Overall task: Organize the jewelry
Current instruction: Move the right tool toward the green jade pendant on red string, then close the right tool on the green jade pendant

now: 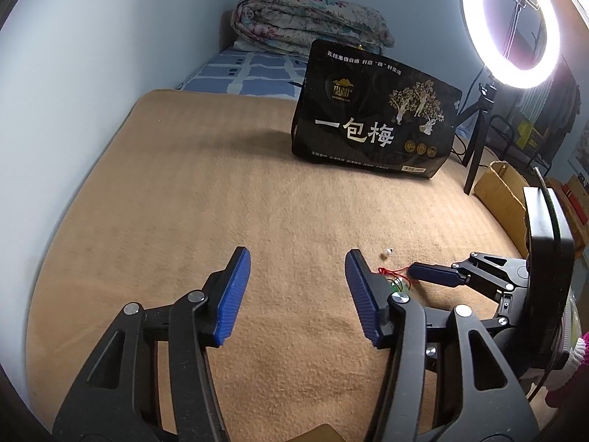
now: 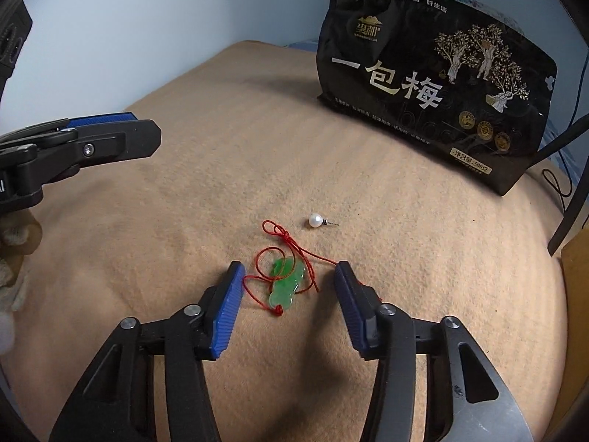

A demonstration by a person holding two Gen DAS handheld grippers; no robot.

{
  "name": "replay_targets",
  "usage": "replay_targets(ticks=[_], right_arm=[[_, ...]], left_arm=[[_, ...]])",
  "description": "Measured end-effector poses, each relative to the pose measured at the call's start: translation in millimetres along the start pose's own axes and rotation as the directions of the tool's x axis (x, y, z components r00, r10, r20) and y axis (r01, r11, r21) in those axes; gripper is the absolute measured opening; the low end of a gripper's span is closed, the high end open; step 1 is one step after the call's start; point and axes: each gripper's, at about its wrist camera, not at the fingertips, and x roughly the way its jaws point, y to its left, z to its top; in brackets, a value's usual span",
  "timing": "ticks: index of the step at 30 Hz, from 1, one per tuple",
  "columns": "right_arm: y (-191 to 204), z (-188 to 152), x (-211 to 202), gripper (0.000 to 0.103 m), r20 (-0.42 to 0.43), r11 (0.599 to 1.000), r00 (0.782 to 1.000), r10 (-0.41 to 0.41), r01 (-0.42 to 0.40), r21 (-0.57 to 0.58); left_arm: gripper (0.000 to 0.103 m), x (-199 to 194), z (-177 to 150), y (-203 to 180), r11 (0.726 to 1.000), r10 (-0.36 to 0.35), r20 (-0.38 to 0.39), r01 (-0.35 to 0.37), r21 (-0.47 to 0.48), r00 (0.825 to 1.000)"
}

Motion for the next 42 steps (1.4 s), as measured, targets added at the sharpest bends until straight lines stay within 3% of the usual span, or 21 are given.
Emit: replay_targets(ticks=[4,12,29,42], right_arm=[[-5,2,4,0.031,-0.013,1.000,1.000,-0.019,0.019,-0.002],[-16,-2,0,0.016,-0.021,1.000,1.000,-0.016,0.016,0.011],[-66,-20,-19,0.016,-0.019,0.994,0.997,-0.068,0.070,0.080],[-93,-34,-33,0.016,-0.016,0.990,0.995,-0.099,0.100,0.098]], left_arm=[[0.055,3,0,-4,1.000,-0.012,-0.002,0.012,0.003,1.000],[0.043,12,-1,-17,0.999,-0.033,-0.021,0.034,0.033,0.999],[0.032,49,-3,-72,0.984,-0.092,-0.086,0.103,0.144,0.992],[0.023,90,-4,-103,0.967,-0.017,-0.126,0.048,0.250,0.992]])
